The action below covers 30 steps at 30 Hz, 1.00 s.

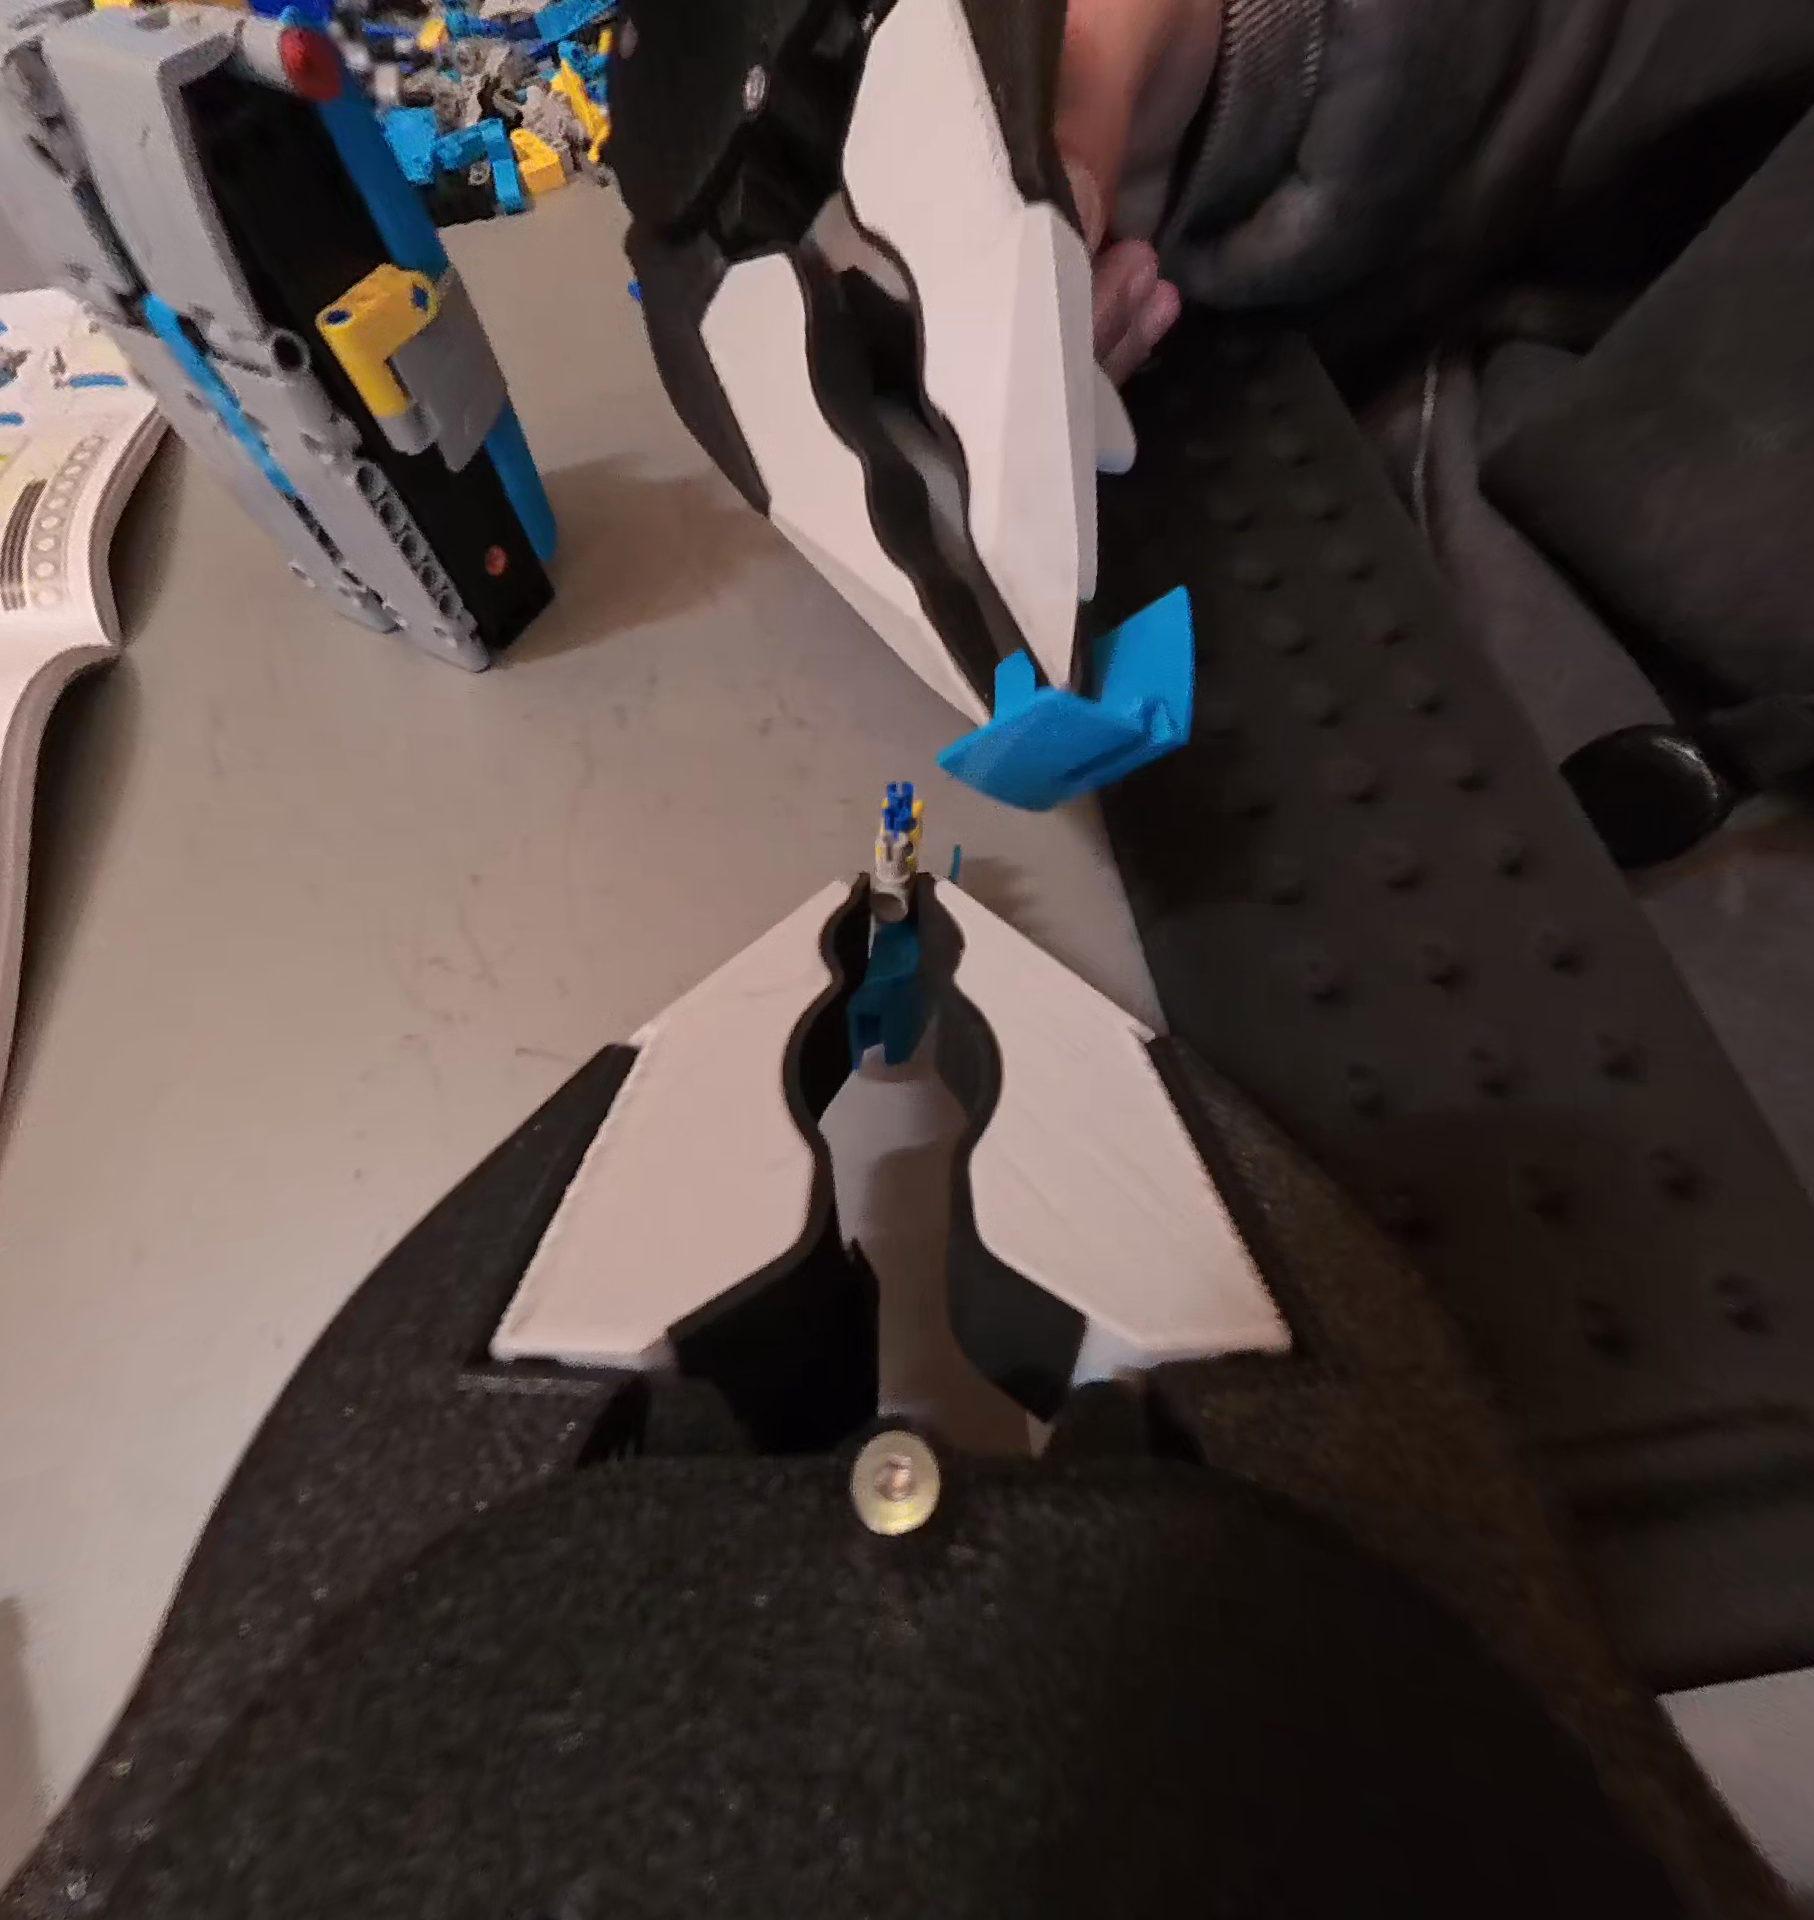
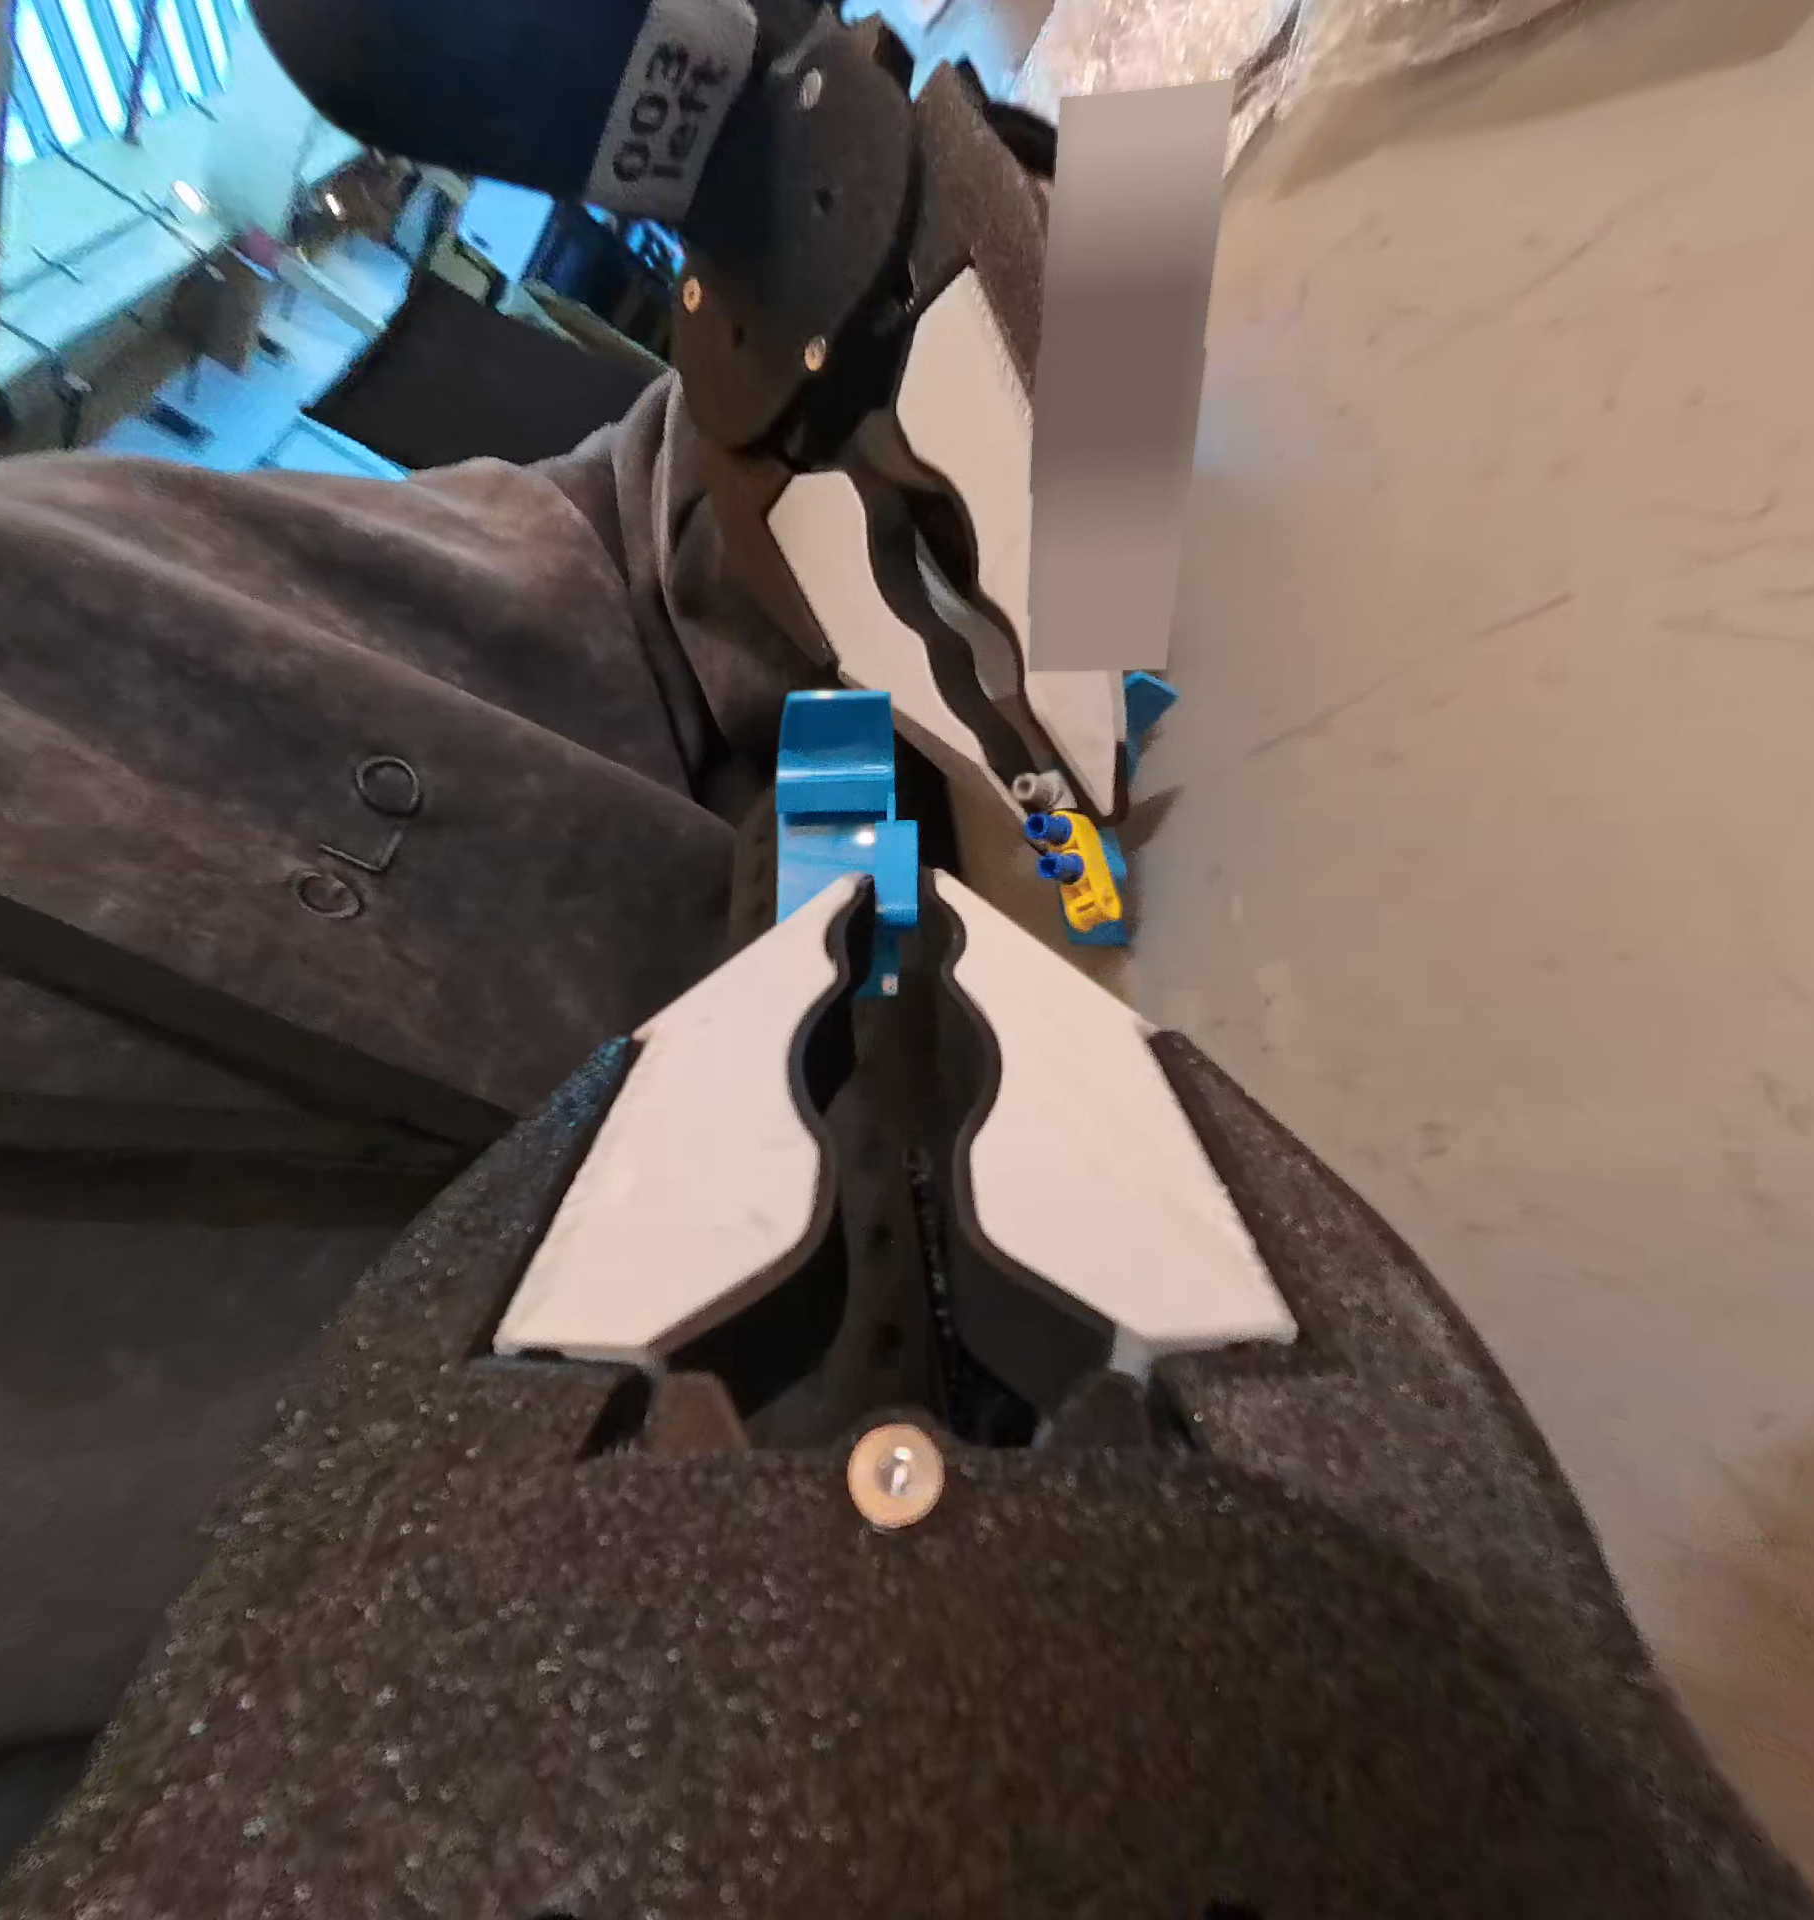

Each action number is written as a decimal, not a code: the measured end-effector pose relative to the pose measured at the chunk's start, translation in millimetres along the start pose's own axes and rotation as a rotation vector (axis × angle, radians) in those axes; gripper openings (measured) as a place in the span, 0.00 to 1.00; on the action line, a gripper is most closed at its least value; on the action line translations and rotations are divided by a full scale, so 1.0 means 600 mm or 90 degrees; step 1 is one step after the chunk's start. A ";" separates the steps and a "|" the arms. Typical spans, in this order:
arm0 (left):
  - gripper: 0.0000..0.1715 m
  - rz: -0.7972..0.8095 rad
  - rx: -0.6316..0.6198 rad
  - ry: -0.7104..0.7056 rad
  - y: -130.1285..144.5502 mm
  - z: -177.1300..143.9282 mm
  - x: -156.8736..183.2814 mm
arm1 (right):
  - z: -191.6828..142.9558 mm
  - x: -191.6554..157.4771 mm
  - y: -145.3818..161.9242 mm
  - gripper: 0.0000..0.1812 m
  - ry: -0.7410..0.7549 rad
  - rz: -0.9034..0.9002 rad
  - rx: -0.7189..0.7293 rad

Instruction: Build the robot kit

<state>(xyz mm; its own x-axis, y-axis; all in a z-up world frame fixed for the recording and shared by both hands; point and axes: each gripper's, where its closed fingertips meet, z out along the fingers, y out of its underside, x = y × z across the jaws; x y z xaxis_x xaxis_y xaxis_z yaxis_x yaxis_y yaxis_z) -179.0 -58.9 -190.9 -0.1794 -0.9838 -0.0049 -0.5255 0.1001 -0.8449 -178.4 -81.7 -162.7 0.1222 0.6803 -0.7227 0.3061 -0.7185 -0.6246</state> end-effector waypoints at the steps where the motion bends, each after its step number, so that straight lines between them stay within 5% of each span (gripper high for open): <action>1: 0.05 -0.015 -0.004 -0.005 0.002 0.000 -0.005 | -0.004 0.001 -0.005 0.04 -0.007 0.011 0.014; 4: 0.04 -0.076 -0.006 0.015 0.006 -0.003 -0.011 | -0.012 0.008 -0.017 0.04 -0.021 0.059 0.048; 9: 0.04 -0.111 0.110 0.064 -0.042 -0.024 -0.001 | -0.011 0.002 -0.030 0.04 -0.070 0.132 0.087; 14: 0.04 -0.100 0.055 0.018 -0.020 -0.011 -0.013 | -0.005 0.035 -0.023 0.05 0.066 0.064 0.070; 16: 0.04 -0.100 0.028 -0.012 -0.007 -0.009 -0.026 | -0.005 0.042 -0.008 0.04 0.136 -0.015 0.022; 20: 0.04 -0.070 0.005 -0.063 0.006 -0.014 -0.046 | -0.035 0.073 0.086 0.04 0.270 -0.110 -0.251; 28: 0.04 -0.061 0.002 -0.056 0.006 -0.010 -0.040 | -0.054 0.092 0.078 0.05 0.333 -0.170 -0.258; 30: 0.04 -0.060 0.002 -0.057 0.006 -0.010 -0.040 | -0.063 0.096 0.070 0.14 0.372 -0.214 -0.260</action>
<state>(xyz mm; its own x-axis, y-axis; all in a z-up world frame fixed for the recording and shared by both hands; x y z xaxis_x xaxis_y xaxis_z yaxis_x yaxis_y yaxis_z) -181.6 -34.0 -190.4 -0.0547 -0.9981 0.0268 -0.5335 0.0066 -0.8458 -123.0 -66.8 -219.4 0.4030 0.8992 -0.1703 0.7237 -0.4270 -0.5422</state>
